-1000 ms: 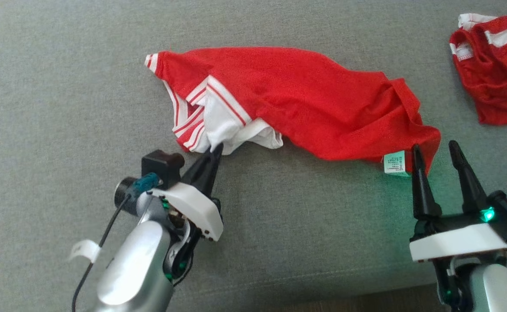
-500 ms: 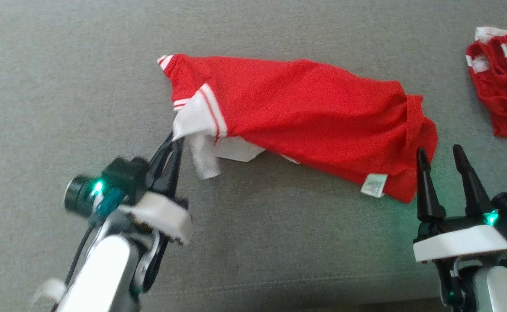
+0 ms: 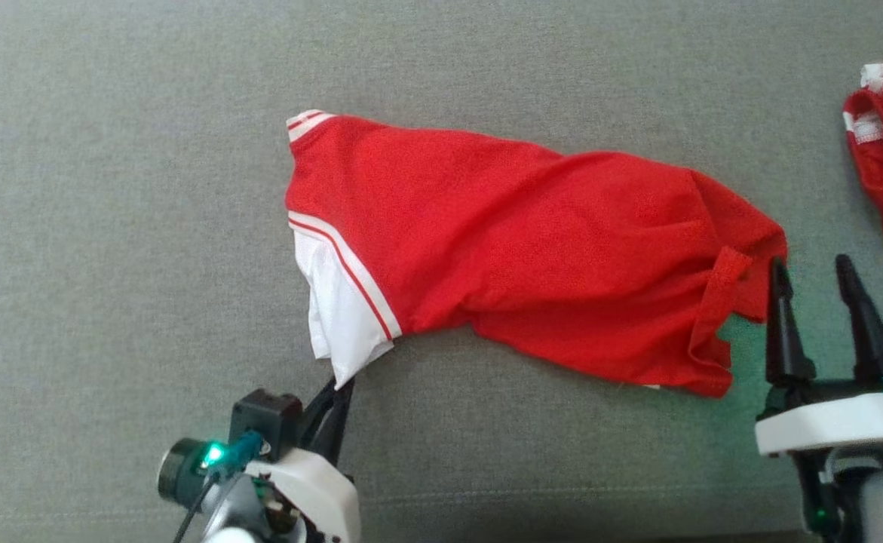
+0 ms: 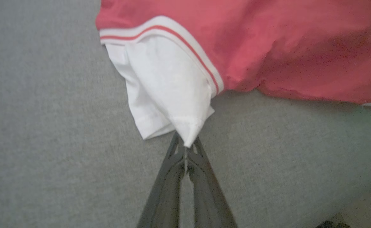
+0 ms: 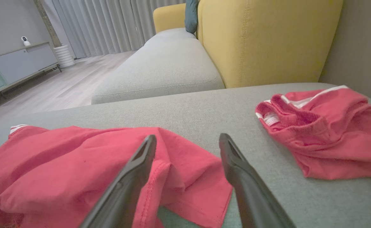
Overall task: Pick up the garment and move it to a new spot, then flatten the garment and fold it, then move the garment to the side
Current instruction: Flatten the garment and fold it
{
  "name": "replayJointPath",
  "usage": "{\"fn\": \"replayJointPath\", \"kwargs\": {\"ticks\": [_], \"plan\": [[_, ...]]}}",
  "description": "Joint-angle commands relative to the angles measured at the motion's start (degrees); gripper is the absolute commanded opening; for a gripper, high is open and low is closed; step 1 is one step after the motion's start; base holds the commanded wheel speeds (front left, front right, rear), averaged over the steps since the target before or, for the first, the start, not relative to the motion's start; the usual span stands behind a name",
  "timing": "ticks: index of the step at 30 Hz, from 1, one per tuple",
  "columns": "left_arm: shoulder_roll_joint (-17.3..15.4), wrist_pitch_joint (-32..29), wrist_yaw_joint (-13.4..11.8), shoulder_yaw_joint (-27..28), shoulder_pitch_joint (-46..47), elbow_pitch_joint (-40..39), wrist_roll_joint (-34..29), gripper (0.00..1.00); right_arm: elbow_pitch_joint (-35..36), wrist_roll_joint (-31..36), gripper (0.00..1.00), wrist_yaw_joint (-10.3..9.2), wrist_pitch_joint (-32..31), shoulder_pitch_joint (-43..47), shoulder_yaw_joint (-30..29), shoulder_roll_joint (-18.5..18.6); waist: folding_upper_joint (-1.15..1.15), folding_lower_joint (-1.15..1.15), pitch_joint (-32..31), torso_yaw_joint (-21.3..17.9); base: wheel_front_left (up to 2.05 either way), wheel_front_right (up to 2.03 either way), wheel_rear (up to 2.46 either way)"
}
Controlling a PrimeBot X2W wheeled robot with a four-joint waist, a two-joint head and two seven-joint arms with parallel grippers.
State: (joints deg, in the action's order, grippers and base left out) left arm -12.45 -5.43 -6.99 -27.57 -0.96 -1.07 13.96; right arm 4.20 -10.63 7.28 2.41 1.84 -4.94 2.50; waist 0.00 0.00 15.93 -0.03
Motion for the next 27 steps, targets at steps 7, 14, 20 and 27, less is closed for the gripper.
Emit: {"fn": "replayJointPath", "kwargs": {"ticks": [7, 14, 20, 27], "plan": [[3.0, 12.0, -0.7, 4.0, 2.7, 0.3, 1.7, 1.0, 5.9, 3.6, 1.0, 0.21, -0.7, 0.1, -0.5, 0.4, 0.0, 0.0, -1.8, 0.4, 0.0, 0.0, 0.0], [2.6, 19.3, -3.7, 11.6, 3.3, -2.7, 3.0, 1.0, 7.4, 5.5, 1.0, 0.21, -1.7, 2.7, 2.0, 0.4, 0.0, 0.0, -3.9, 0.8, 0.0, 0.0, 0.0], [0.9, 20.1, -4.9, 16.3, 1.2, -2.3, 4.1, 1.0, 7.6, 4.7, 1.0, 0.21, -1.6, 5.9, 4.7, 0.4, 0.0, 0.0, -5.4, 0.6, 0.0, 0.0, 0.0], [0.7, 20.2, -3.9, 16.5, 0.5, -1.1, 5.2, 1.0, 7.5, 3.9, 1.0, 0.21, -1.5, 5.7, 5.2, 0.4, 0.0, 0.0, -5.4, 0.3, 0.0, 0.0, 0.0]]}}
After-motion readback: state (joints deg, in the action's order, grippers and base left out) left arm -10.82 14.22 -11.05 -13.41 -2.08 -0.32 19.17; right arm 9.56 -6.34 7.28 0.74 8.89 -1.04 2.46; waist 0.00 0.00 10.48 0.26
